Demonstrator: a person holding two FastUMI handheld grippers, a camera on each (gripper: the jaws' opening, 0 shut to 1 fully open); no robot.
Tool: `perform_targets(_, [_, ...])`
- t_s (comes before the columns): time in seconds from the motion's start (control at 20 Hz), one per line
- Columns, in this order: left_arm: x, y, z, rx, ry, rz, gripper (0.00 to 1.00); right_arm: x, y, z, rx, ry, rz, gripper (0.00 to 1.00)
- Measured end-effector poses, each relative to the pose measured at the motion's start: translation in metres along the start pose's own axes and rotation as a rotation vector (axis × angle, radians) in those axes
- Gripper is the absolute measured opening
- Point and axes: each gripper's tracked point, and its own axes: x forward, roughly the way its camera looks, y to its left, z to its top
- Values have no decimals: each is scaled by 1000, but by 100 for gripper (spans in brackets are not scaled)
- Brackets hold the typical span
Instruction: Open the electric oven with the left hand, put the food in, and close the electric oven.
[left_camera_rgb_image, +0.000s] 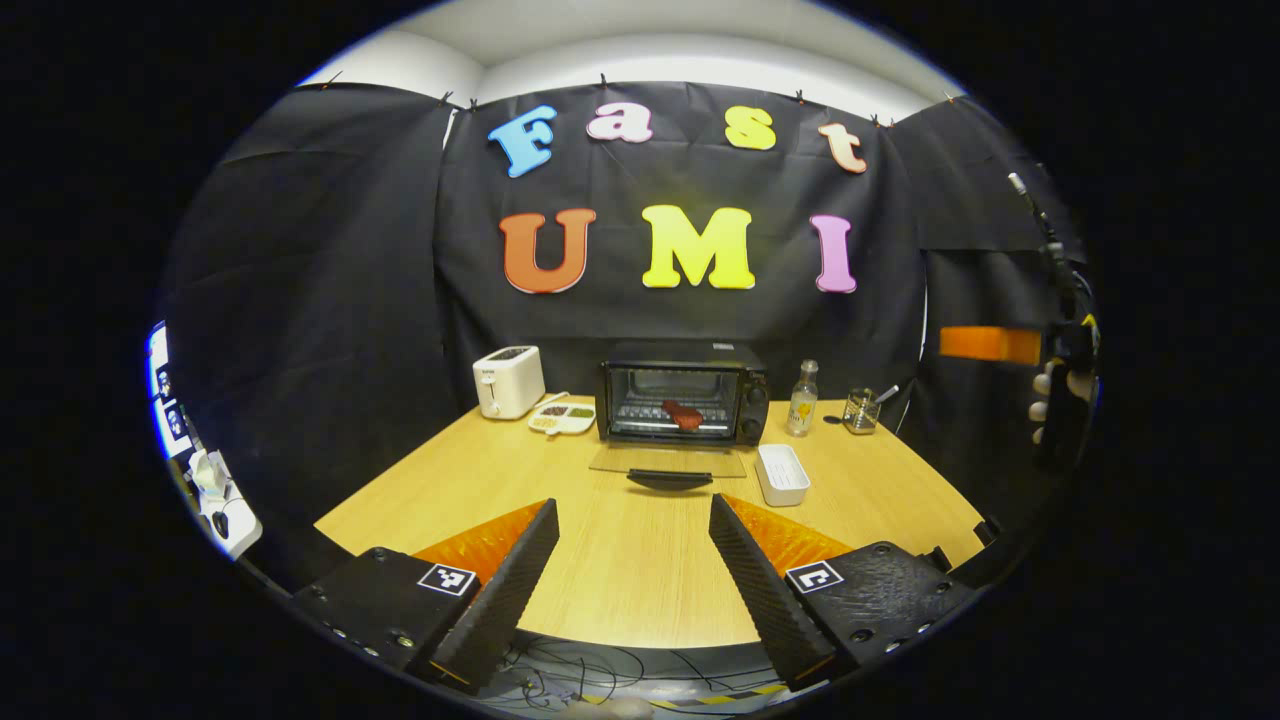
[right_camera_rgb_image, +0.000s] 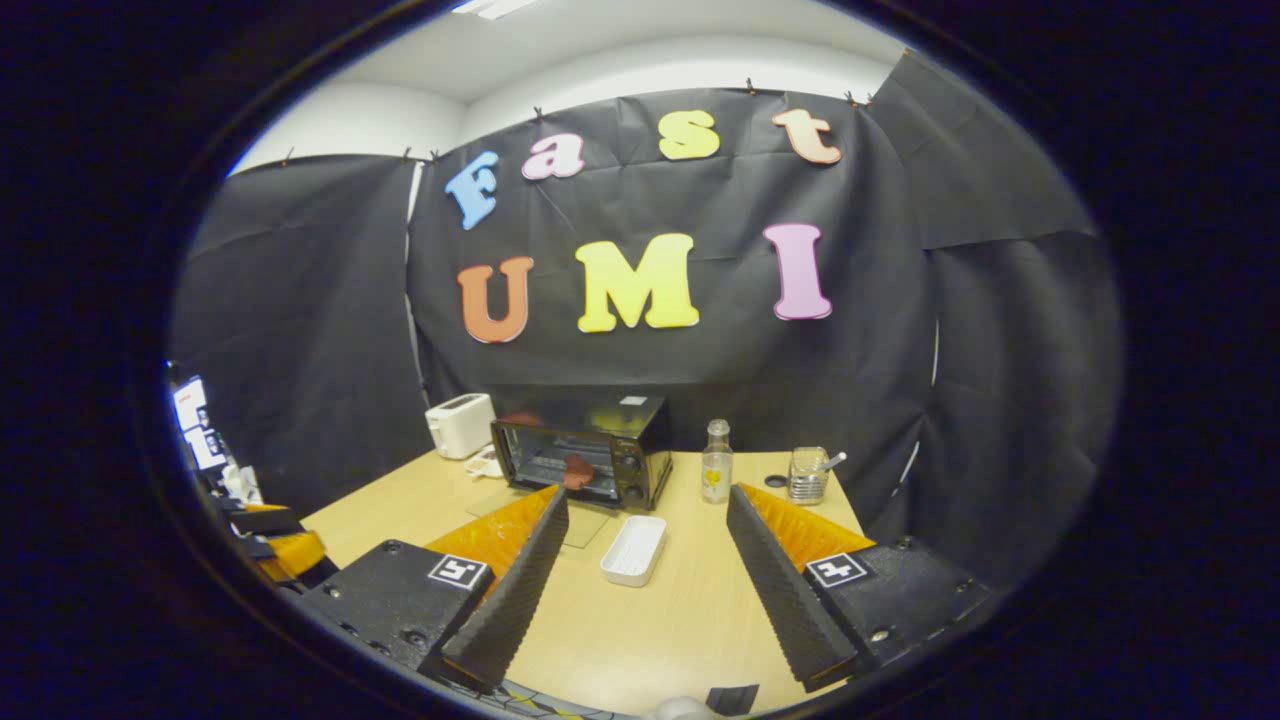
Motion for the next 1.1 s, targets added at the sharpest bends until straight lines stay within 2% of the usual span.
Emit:
perform_targets(0.05, [9, -7, -10, -7, 35, 27, 97, -8, -8, -5, -22, 11, 15, 100])
perform_targets(0.15, [24, -31, -29, -27, 86, 38, 97, -23, -26, -10, -63, 18, 46, 100])
perform_targets(0.2, [34, -42, -34, -21, 103, 35, 97, -28, -39, -11, -77, 19, 39, 100])
perform_targets(0.25, [43, -54, -42, -13, 127, 26, 97, -33, -52, -15, -82, 29, 24, 96])
perform_targets(0.3, [54, -62, -45, -3, 130, 17, 97, -35, -60, -20, -78, 39, 12, 100])
perform_targets(0.45, [96, -69, -61, 8, 177, -19, 97, -36, -82, -32, -56, 80, -32, 100])
perform_targets(0.5, [112, -70, -64, 10, 191, -28, 97, -33, -91, -31, -50, 85, -62, 100])
perform_targets(0.55, [129, -69, -66, 9, 199, -37, 97, -30, -100, -28, -42, 79, -102, 96])
perform_targets(0.6, [145, -68, -67, 11, 206, -48, 97, -25, -106, -25, -28, 75, -134, 100])
perform_targets(0.95, [265, -54, -87, 90, 256, -126, 97, -4, -120, -14, 48, 126, -365, 100])
perform_targets(1.0, [277, -56, -90, 83, 262, -138, 97, -4, -118, -13, 59, 128, -392, 96])
perform_targets(1.1, [295, -58, -94, 95, 270, -150, 97, -4, -116, -16, 74, 143, -436, 100])
